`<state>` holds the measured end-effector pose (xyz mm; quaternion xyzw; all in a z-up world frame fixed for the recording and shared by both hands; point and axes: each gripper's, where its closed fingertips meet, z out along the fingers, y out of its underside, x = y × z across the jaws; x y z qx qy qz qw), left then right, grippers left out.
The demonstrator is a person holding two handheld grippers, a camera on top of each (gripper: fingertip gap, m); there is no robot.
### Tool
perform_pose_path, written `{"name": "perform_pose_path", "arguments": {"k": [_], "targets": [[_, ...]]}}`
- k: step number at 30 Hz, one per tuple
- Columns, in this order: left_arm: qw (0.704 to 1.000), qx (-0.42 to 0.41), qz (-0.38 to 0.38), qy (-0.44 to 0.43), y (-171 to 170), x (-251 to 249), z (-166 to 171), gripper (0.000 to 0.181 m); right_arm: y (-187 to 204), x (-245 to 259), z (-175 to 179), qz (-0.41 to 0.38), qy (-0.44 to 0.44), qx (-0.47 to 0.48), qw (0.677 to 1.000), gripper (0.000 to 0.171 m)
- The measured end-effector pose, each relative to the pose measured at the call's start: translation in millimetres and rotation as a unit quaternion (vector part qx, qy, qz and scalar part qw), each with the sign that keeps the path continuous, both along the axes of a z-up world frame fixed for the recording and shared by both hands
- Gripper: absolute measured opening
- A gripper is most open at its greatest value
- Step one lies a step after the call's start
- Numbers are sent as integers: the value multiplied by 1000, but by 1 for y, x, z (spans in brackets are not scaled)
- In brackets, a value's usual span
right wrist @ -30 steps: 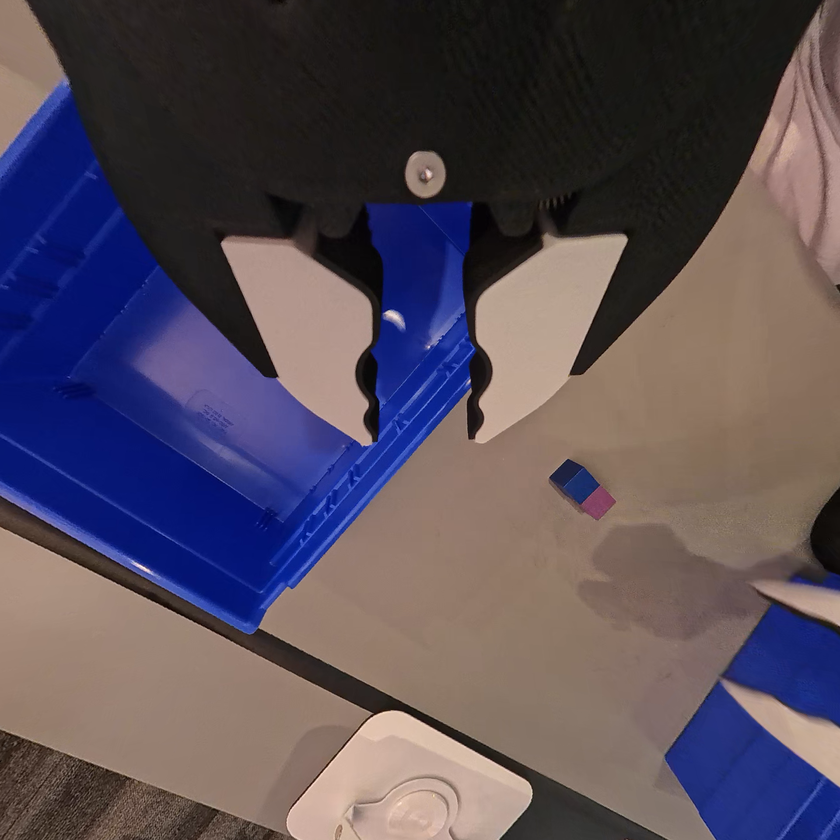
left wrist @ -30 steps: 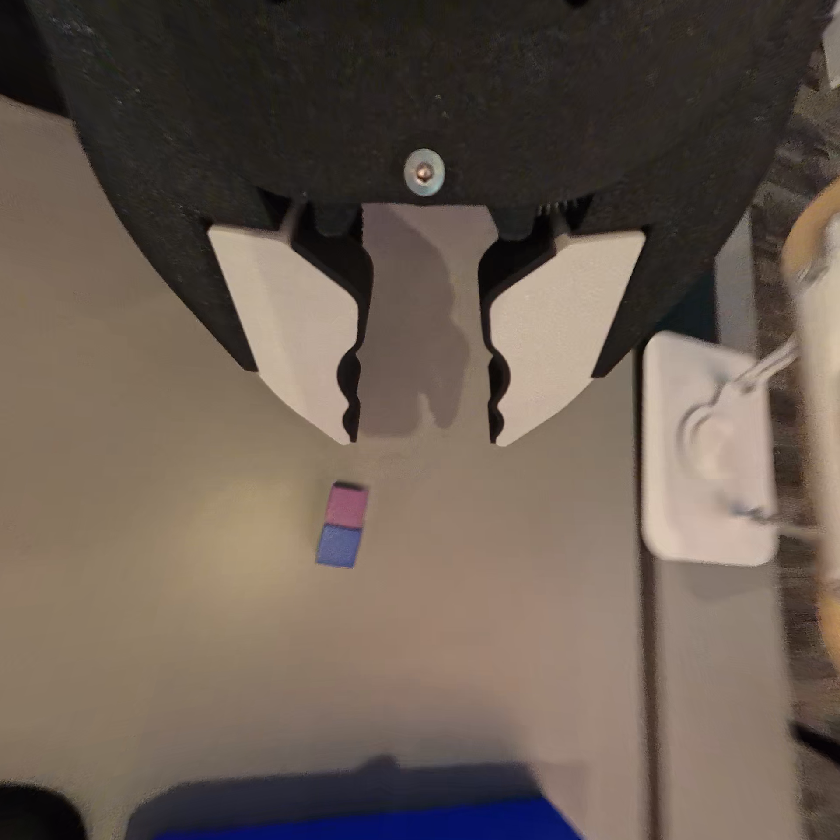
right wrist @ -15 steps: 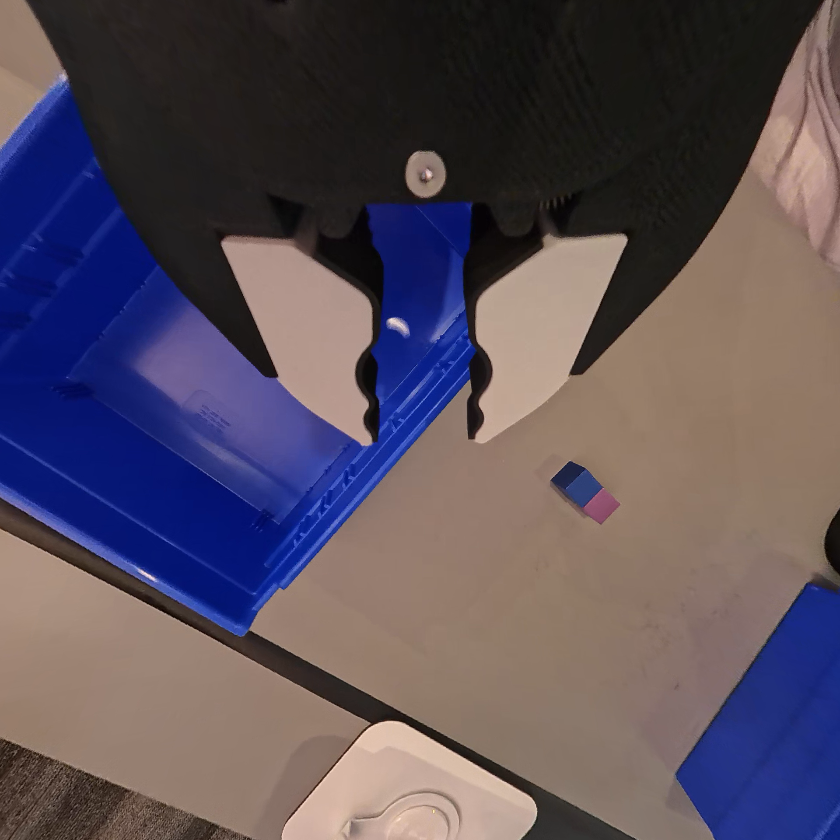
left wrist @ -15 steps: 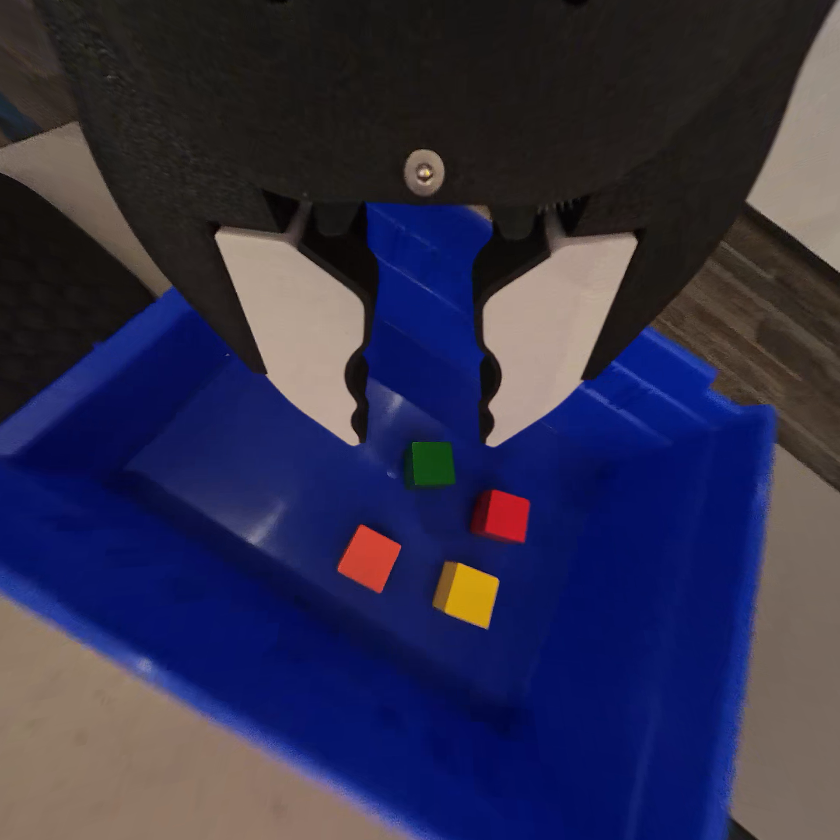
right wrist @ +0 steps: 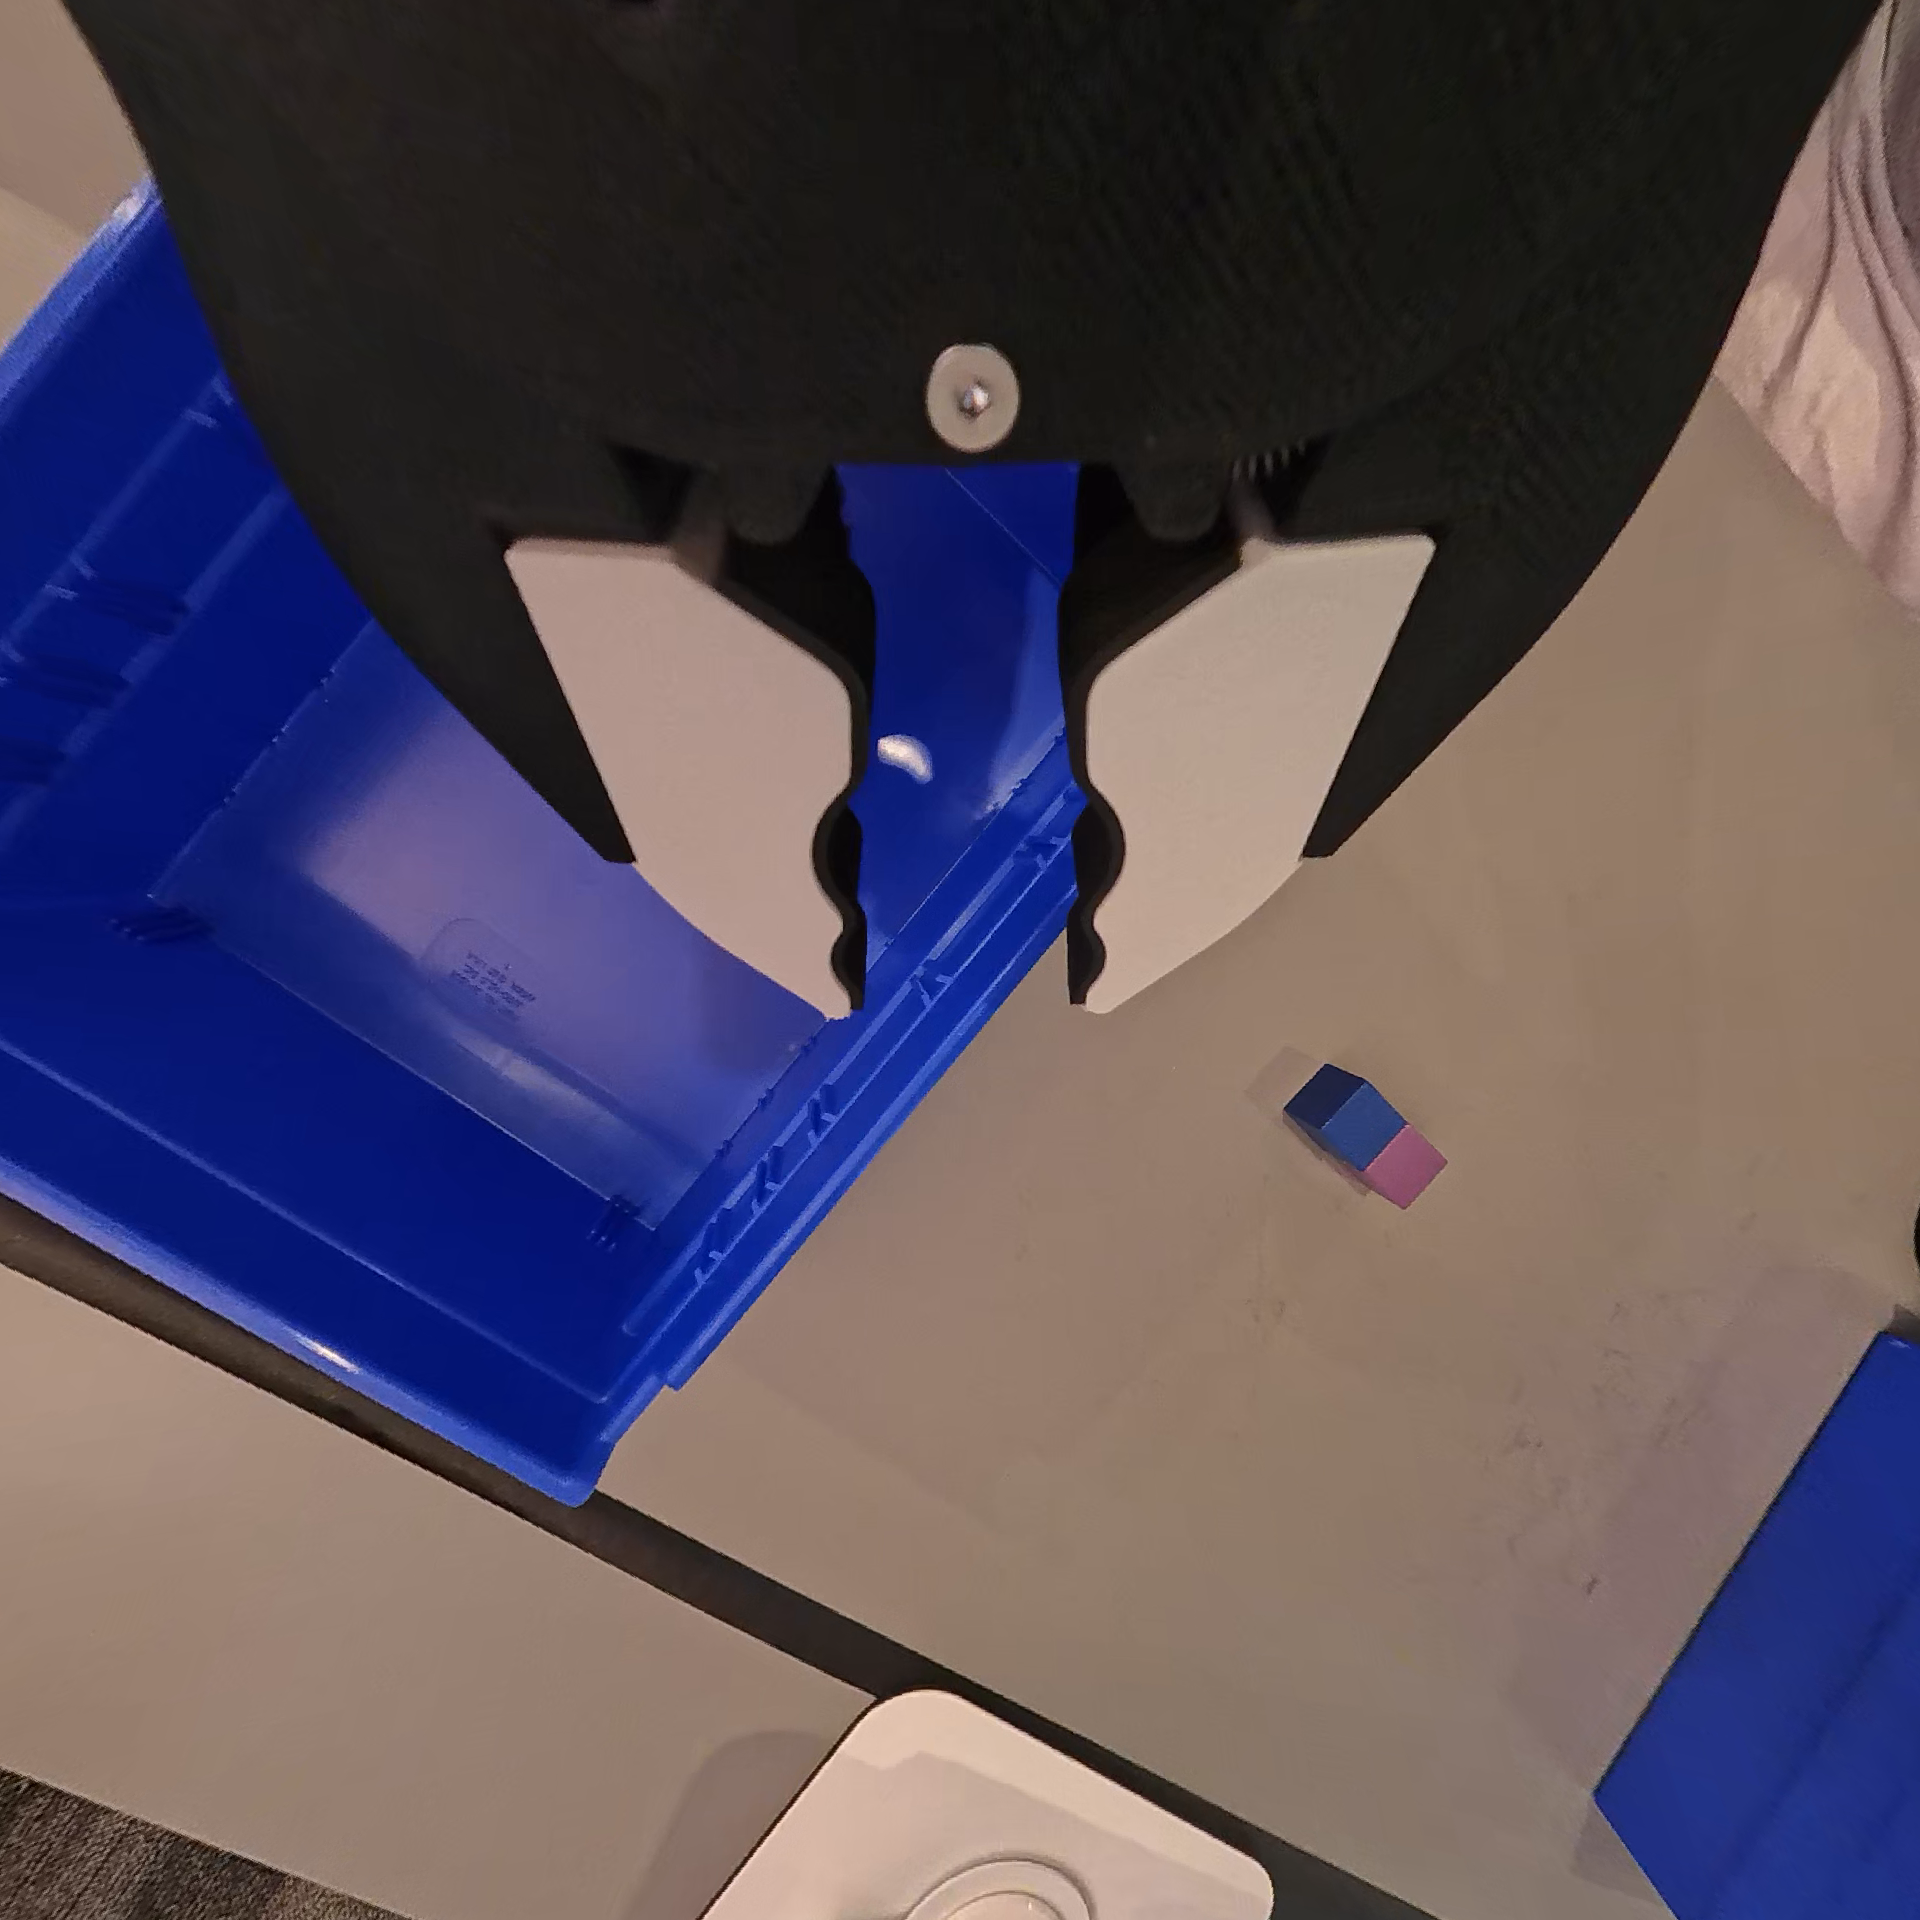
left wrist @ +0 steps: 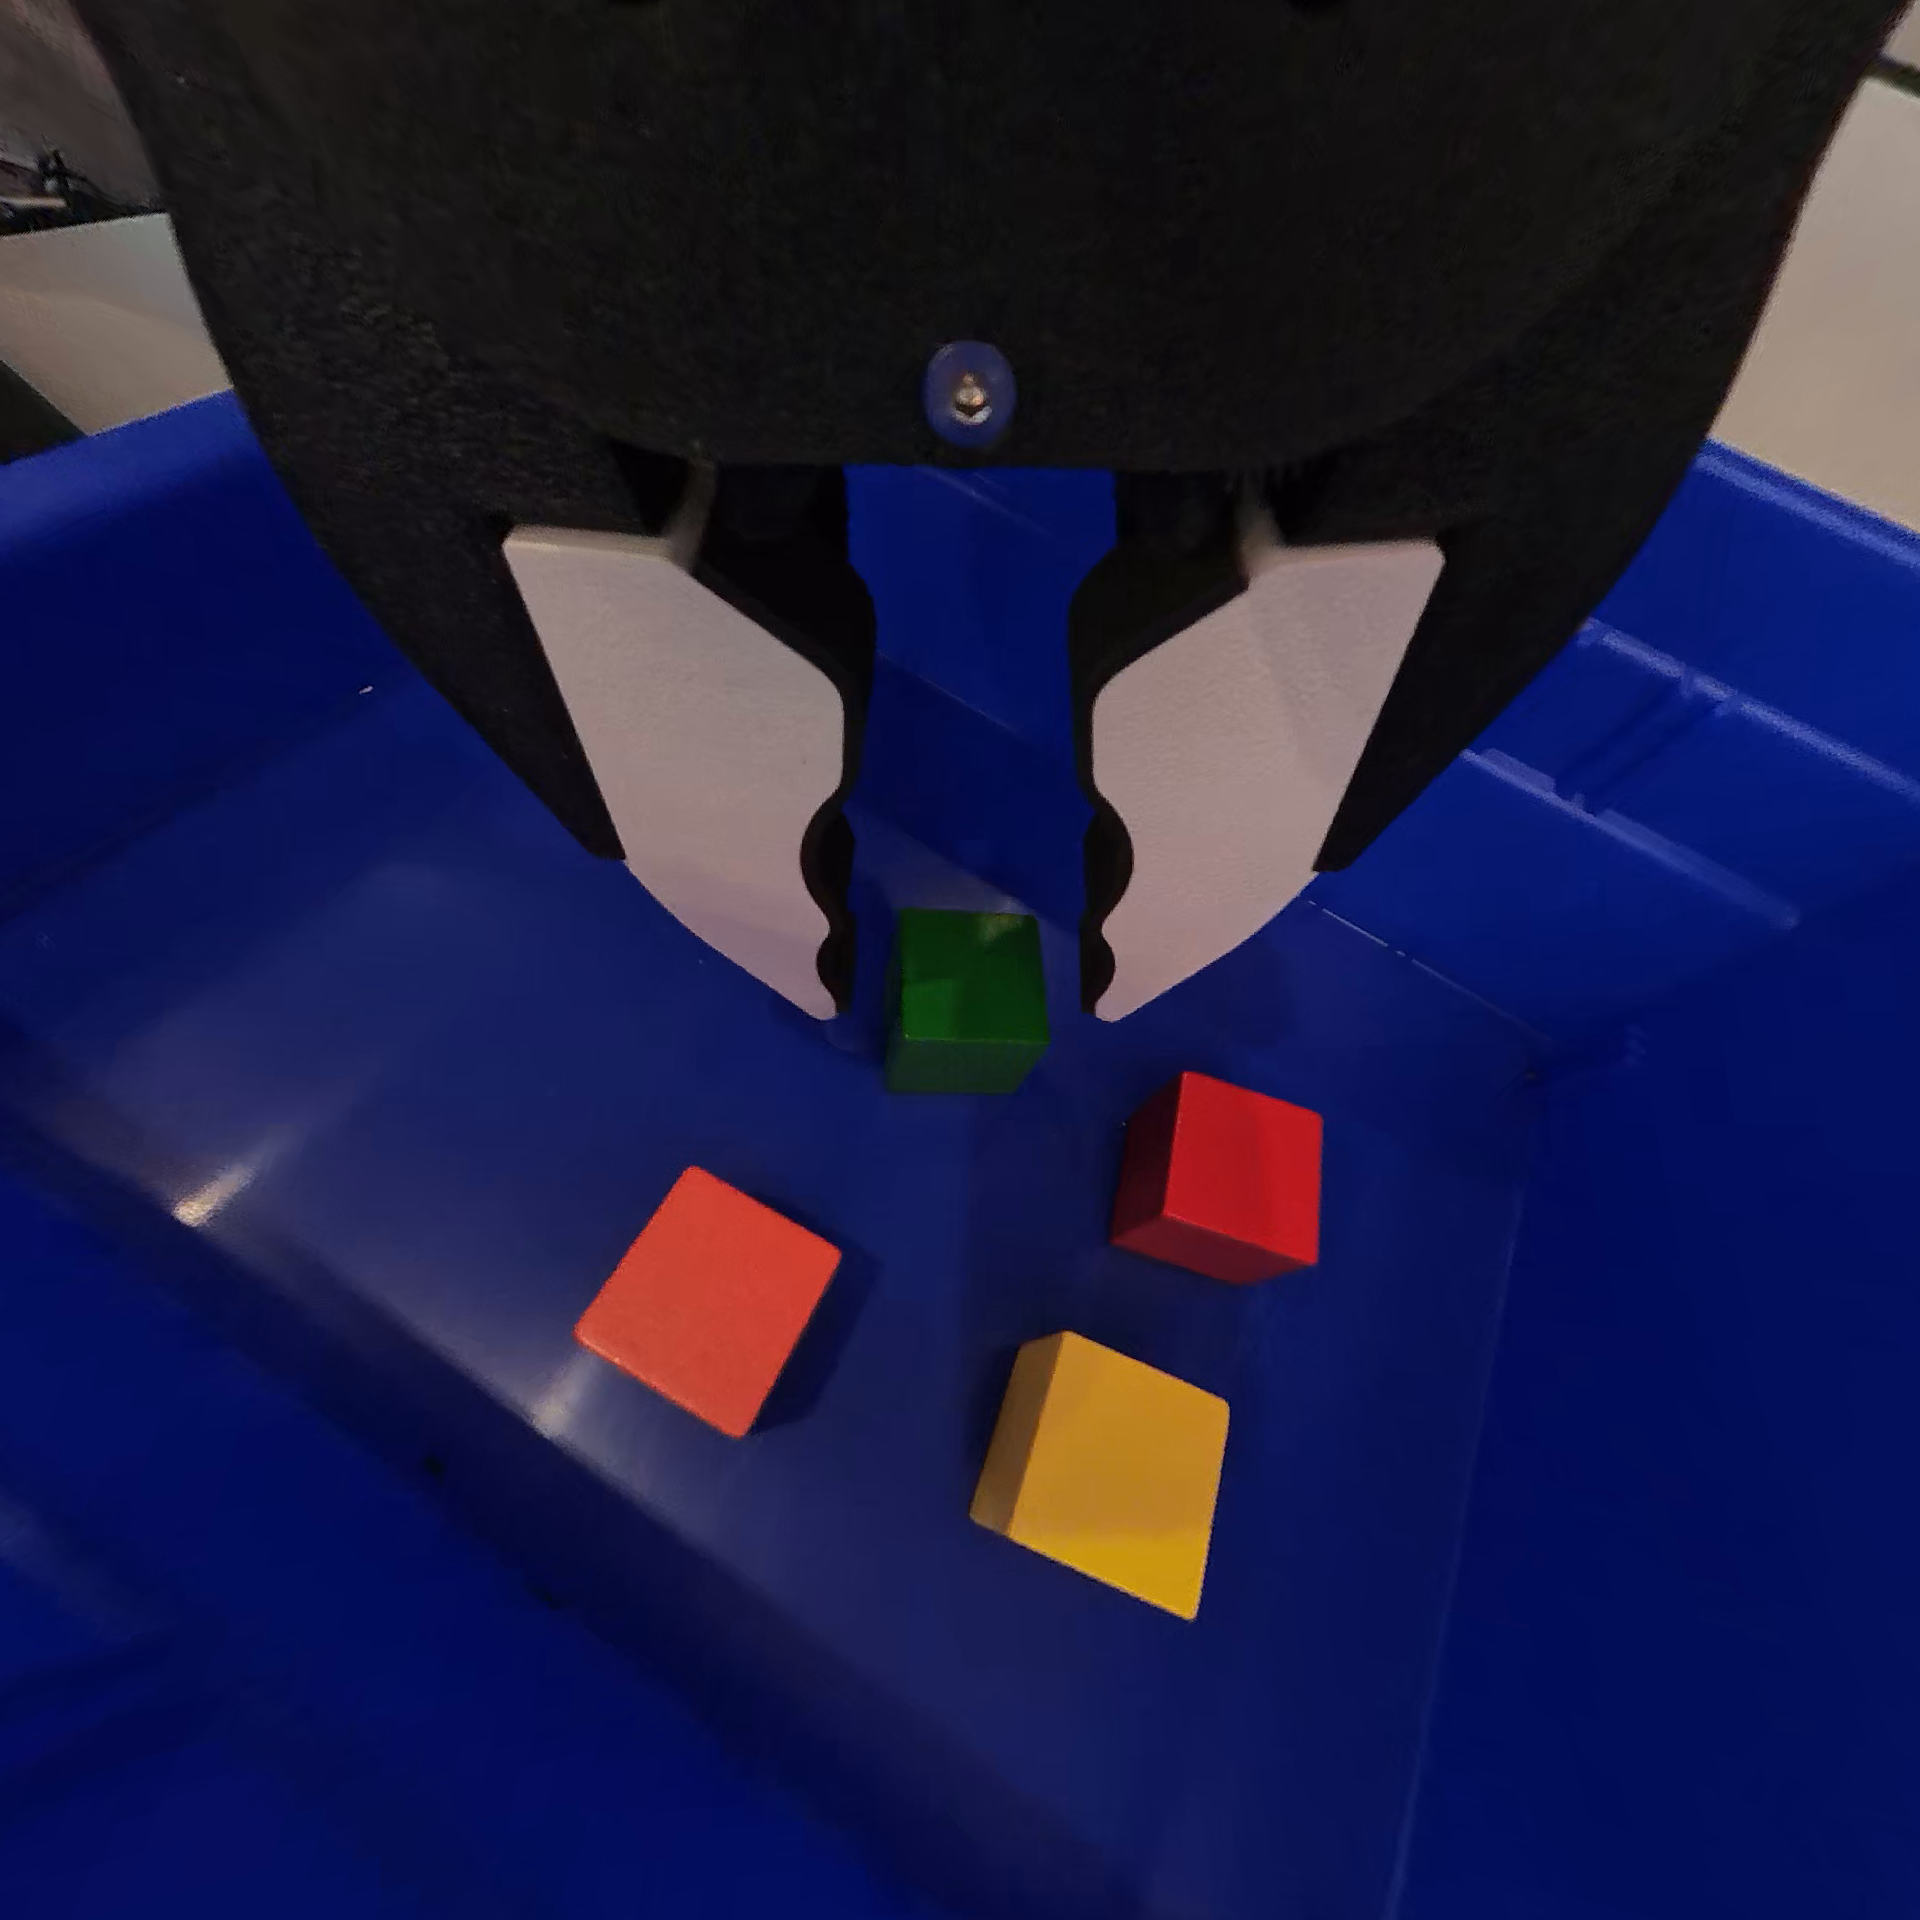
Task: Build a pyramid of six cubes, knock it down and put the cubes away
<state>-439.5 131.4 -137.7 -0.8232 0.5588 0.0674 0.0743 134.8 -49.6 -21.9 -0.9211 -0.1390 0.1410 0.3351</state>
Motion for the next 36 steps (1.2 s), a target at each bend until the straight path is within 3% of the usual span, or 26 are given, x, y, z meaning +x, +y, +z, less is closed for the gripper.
{"name": "perform_pose_path", "arguments": {"k": [13, 16, 19, 22, 25, 27, 30, 36], "targets": [[1000, -10, 10, 5, -2, -6, 1, 29, -1, 0, -1, 6, 4, -1, 1000, 38], [1000, 24, 7, -6, 2, -8, 36, 29, -2, 2, 1, 2, 7, 3, 1000, 38], [995, 81, -20, -51, 3, 14, 103, 28, -2, 3, 3, -1, 10, 6, 1000, 38], [983, 126, -87, -98, -17, 69, 168, 28, -1, 2, 2, 1, 6, 4, 1000, 38], [963, 127, -189, -145, -60, 150, 193, 28, -1, 0, 1, 4, 1, 1, 1000, 38], [950, 102, -251, -155, -92, 200, 179, 28, -2, -2, 1, 7, -3, 0, 1000, 38], [939, 75, -310, -126, -123, 254, 128, 28, -4, -4, 2, 11, -5, 1, 1000, 38], [937, 33, -340, -69, -145, 305, 41, 28, -6, -8, 5, 20, -5, 6, 1000, 38]]}}
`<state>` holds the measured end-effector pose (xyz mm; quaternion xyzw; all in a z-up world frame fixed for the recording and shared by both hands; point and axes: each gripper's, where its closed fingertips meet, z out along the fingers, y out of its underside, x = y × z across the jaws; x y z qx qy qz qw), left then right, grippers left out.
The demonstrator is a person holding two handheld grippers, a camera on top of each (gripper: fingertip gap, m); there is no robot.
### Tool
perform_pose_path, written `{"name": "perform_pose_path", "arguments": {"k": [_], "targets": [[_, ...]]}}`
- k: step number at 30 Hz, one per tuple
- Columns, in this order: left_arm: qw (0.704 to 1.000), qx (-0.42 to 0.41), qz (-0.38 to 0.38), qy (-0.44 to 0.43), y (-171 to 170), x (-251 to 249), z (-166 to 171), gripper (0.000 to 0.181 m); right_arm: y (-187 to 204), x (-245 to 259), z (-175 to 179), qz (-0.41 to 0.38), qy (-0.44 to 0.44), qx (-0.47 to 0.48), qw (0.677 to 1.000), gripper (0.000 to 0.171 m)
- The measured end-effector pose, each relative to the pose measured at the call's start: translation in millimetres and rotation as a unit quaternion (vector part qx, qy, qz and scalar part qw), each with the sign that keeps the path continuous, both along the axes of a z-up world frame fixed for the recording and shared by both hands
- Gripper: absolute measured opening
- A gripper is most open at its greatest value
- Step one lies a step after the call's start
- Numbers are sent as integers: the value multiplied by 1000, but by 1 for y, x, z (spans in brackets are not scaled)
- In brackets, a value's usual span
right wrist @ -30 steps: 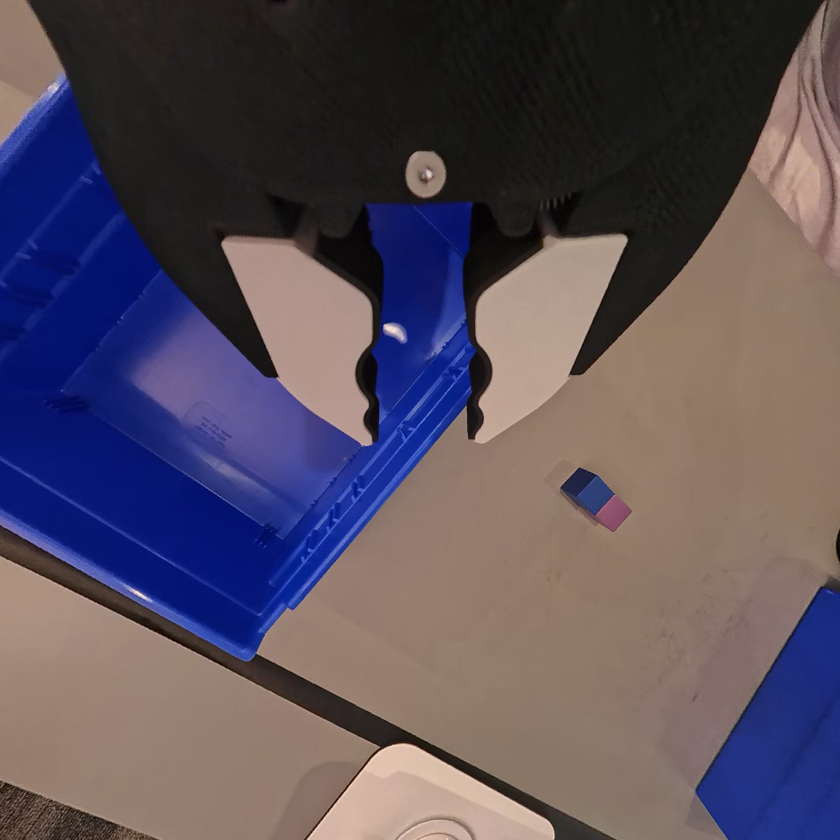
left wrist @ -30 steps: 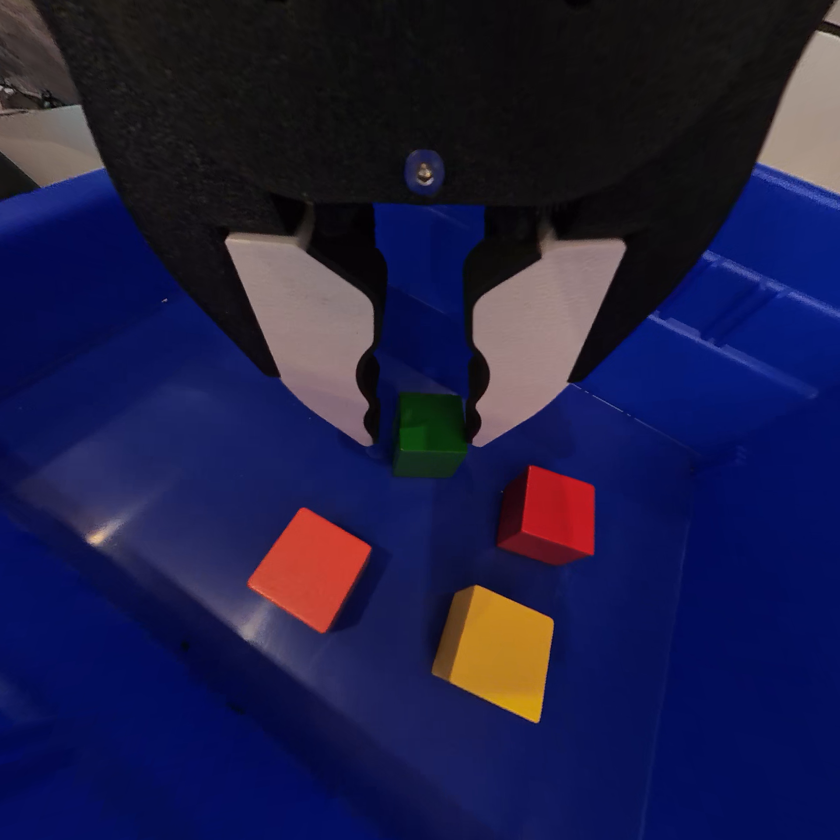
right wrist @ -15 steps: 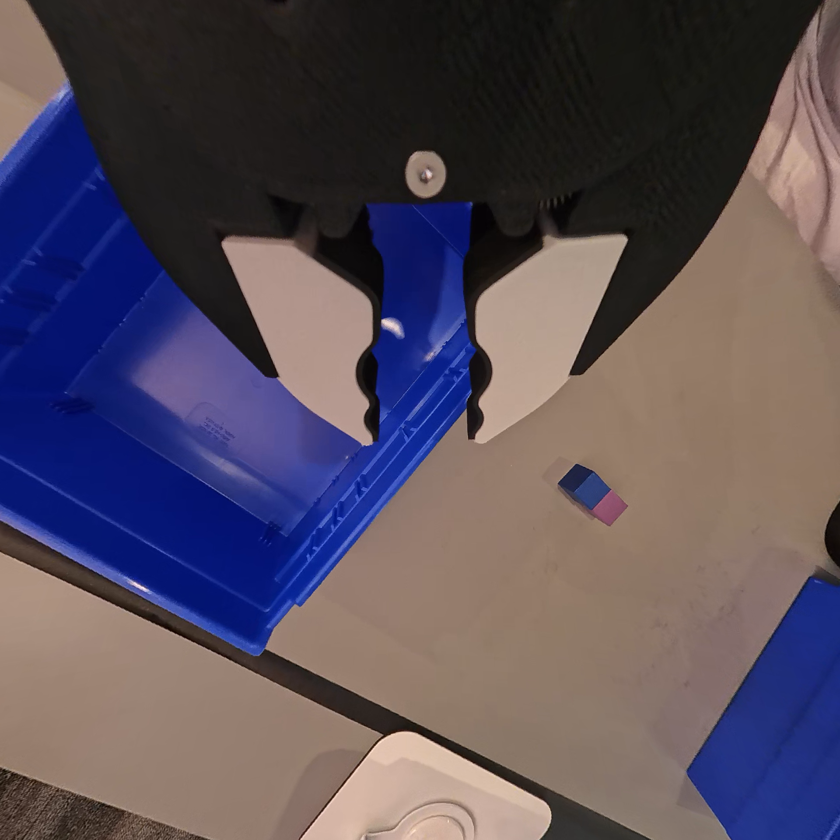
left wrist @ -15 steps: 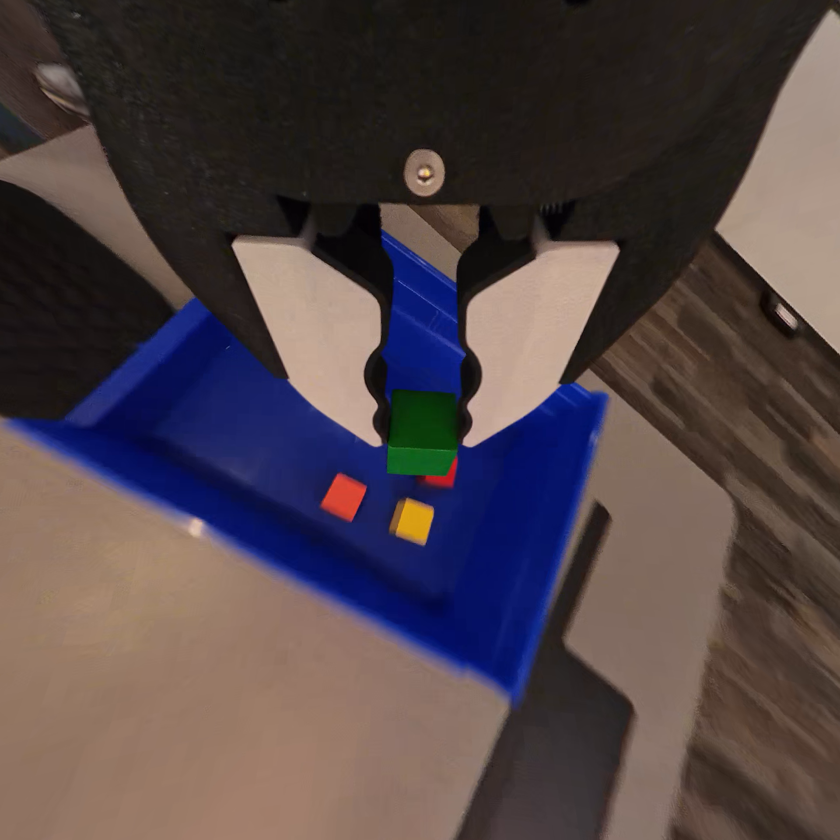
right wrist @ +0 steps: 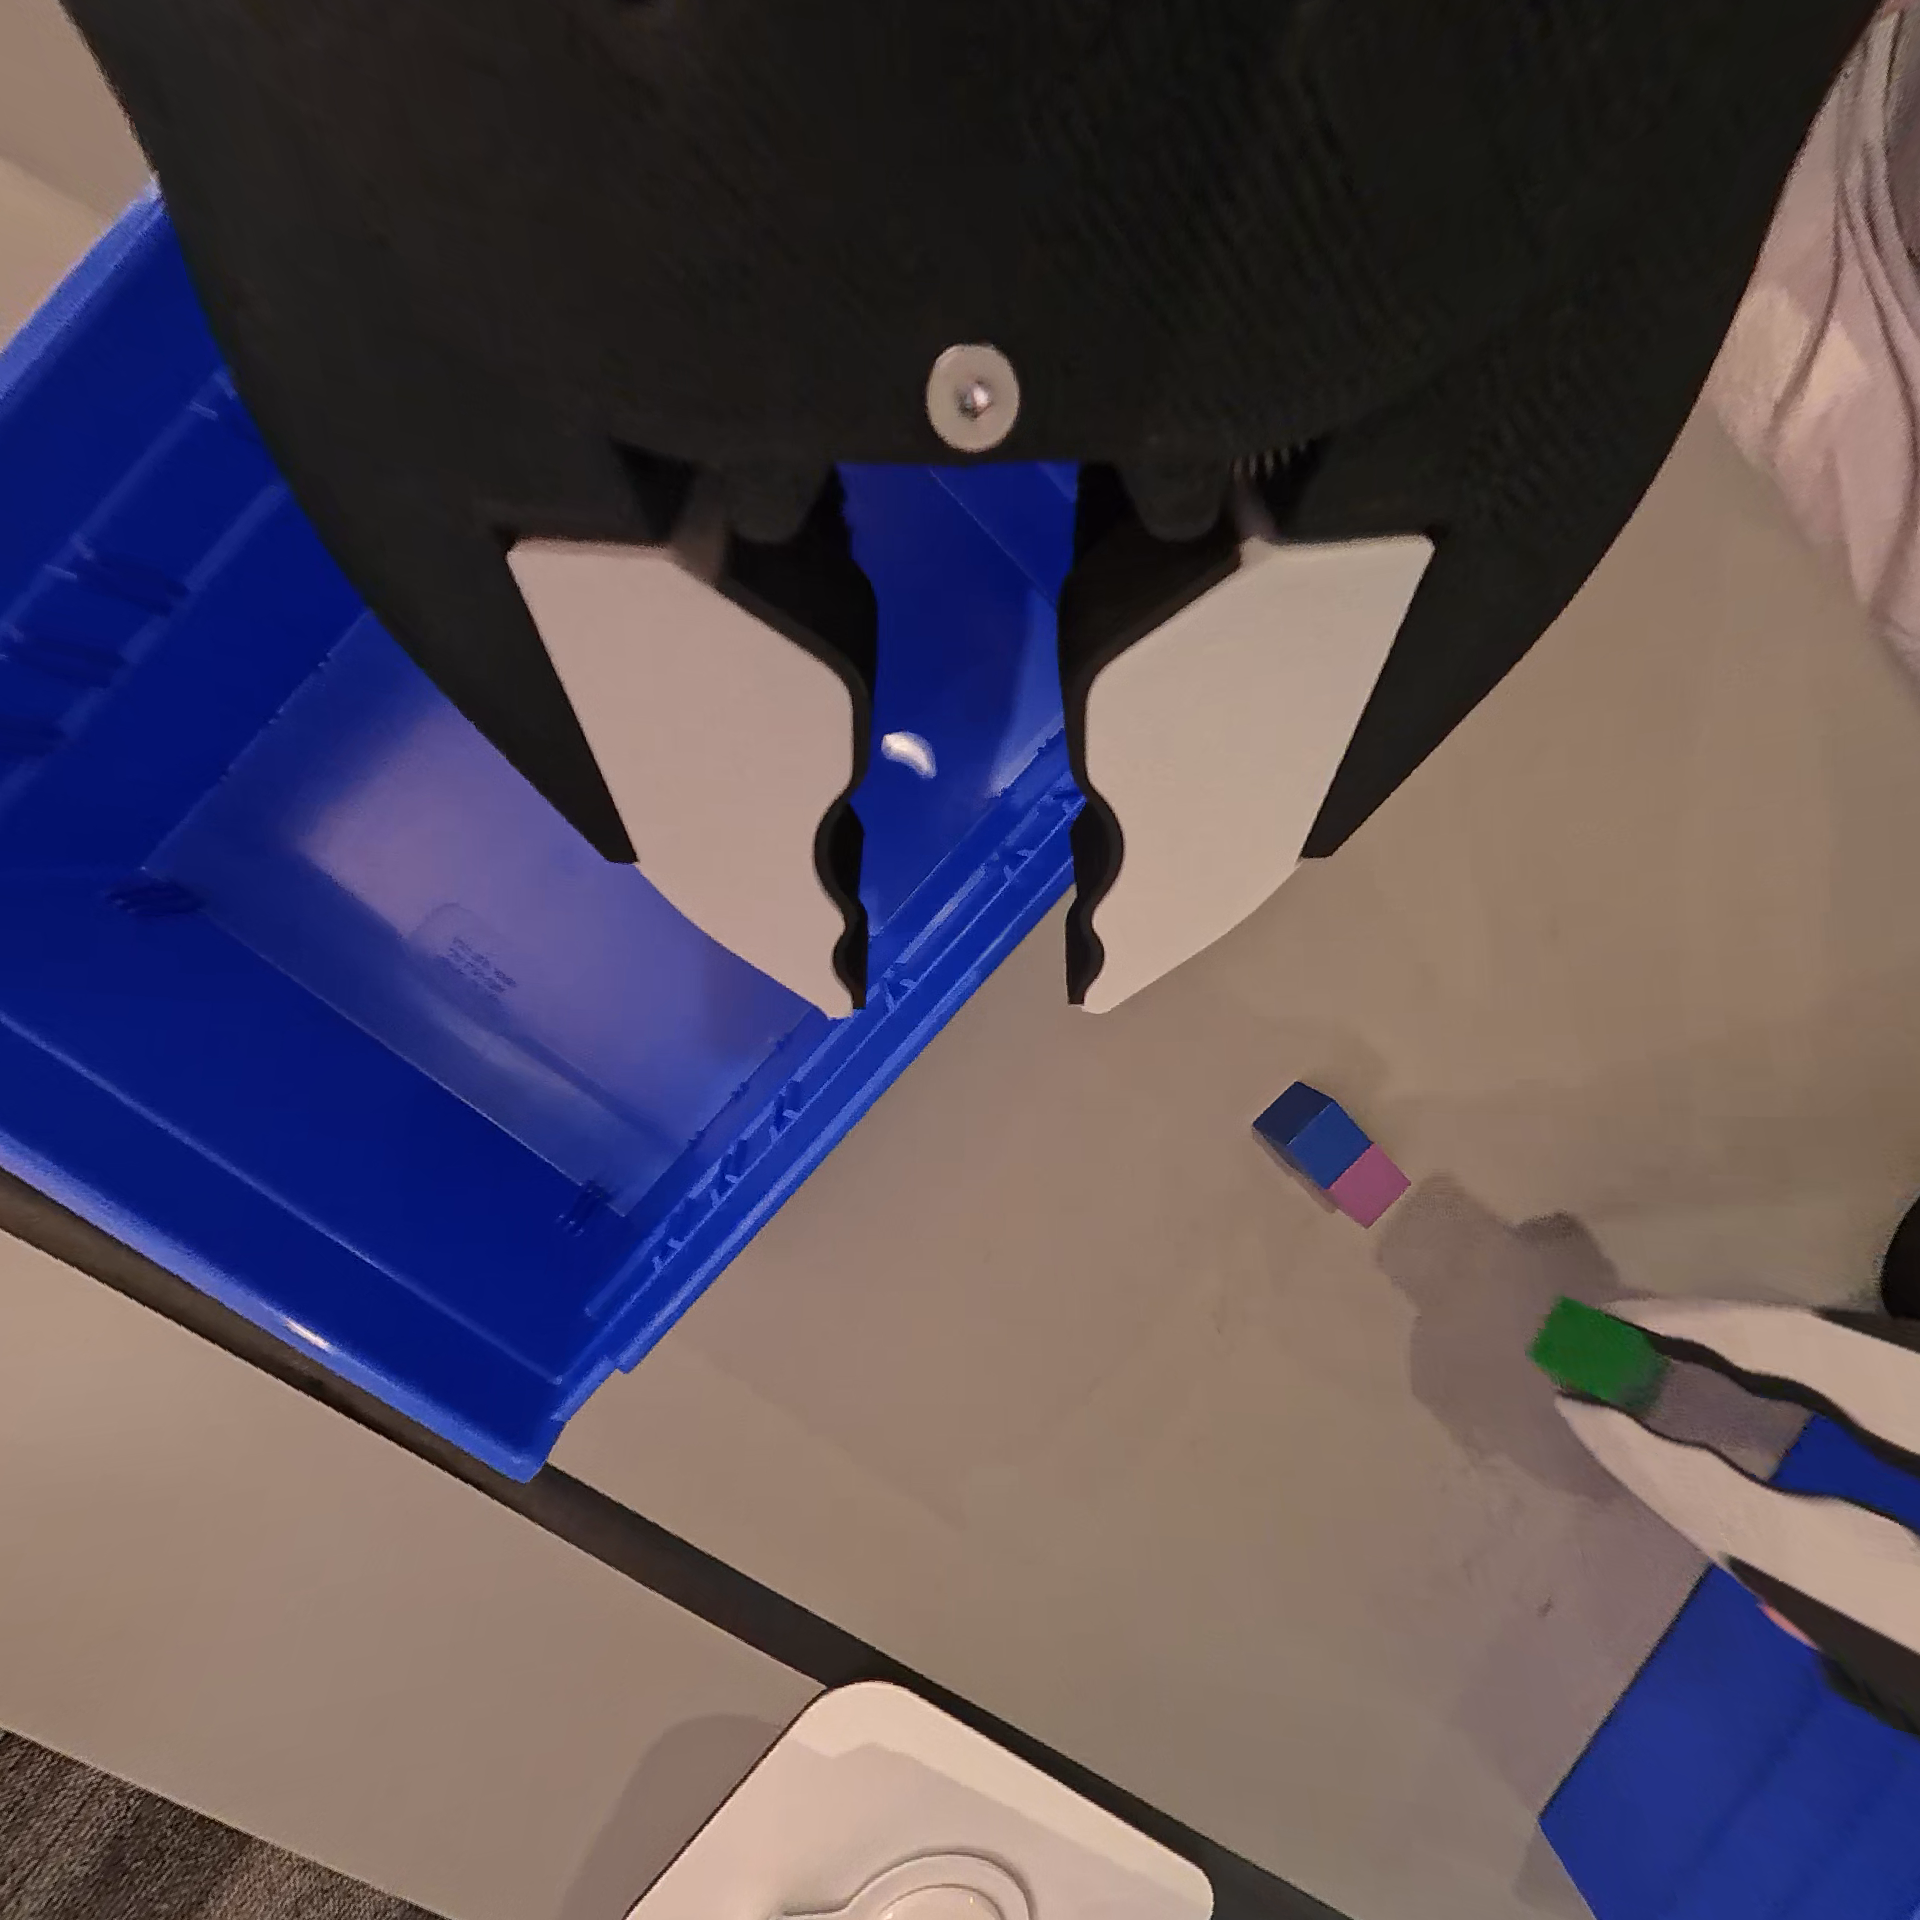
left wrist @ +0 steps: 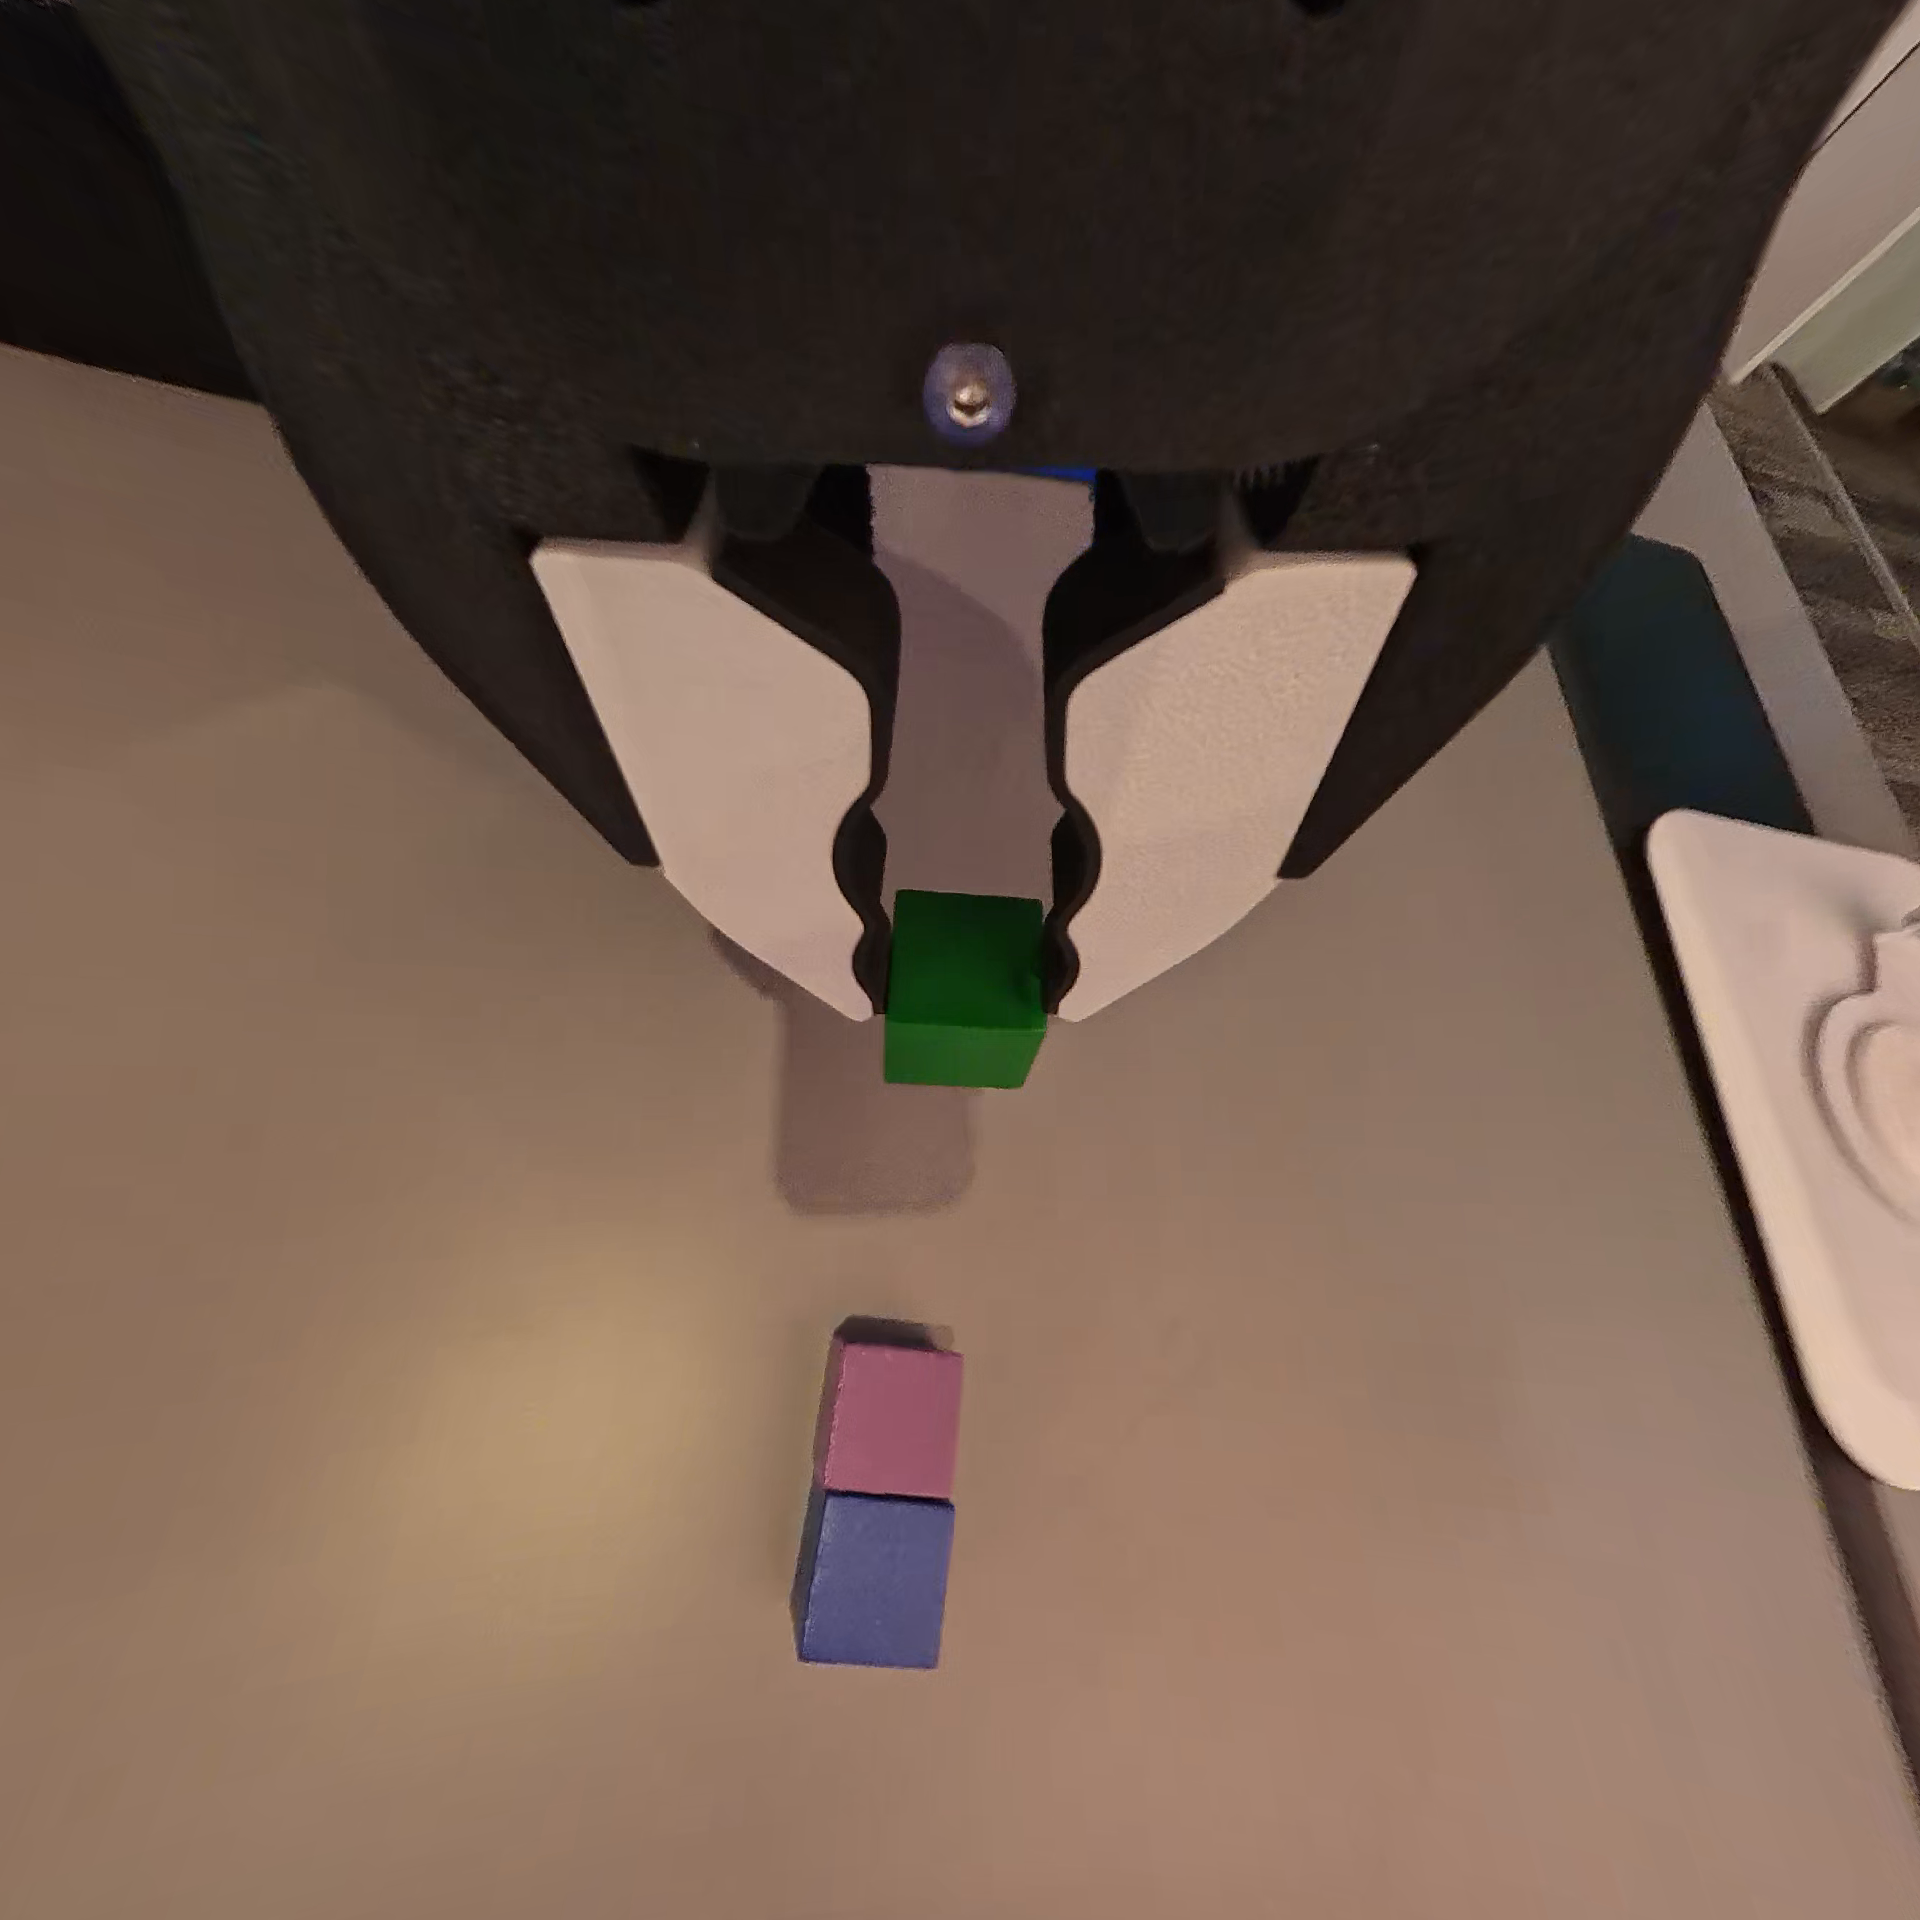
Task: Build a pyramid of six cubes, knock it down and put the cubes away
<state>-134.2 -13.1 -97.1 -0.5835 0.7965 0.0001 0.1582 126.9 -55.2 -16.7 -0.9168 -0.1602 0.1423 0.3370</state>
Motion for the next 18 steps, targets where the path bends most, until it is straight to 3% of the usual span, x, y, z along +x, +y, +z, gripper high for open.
{"name": "perform_pose_path", "arguments": {"k": [8, 18], "targets": [[998, -22, -21, 48, -10, 21, -41, 28, -1, -2, 4, 7, 2, 6, 1000, 38], [997, -42, -20, 54, -11, 35, -51, 28, -1, -5, 2, 14, 1, 3, 1000, 38]]}}
